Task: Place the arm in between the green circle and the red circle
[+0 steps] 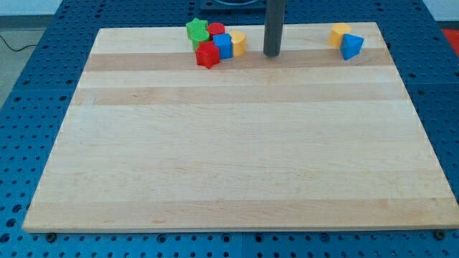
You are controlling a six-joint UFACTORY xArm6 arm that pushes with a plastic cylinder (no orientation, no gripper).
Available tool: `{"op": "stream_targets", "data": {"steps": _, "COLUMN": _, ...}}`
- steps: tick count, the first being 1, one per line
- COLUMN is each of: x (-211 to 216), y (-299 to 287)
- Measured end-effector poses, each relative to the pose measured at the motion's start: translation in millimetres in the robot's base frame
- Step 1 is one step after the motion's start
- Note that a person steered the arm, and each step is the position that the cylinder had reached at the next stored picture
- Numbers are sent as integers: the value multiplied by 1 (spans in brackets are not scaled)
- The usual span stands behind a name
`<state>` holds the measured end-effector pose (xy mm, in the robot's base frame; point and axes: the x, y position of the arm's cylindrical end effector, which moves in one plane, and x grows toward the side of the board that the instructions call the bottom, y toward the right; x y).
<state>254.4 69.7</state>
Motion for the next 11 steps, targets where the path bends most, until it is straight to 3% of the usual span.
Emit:
{"op": "stream_targets", "data": {"steps": 1, "x": -44, "y": -5}}
{"op": "stream_targets", "data": {"steps": 3, "x": -62, "y": -54}}
{"op": "stream_targets", "data": {"steps": 4, "x": -60, "y": -92}}
{"op": "stream_targets", "data": {"steps": 7, "x": 39, "y": -144}}
{"op": "stream_targets", "data": {"steps": 11, "x": 15, "y": -234}}
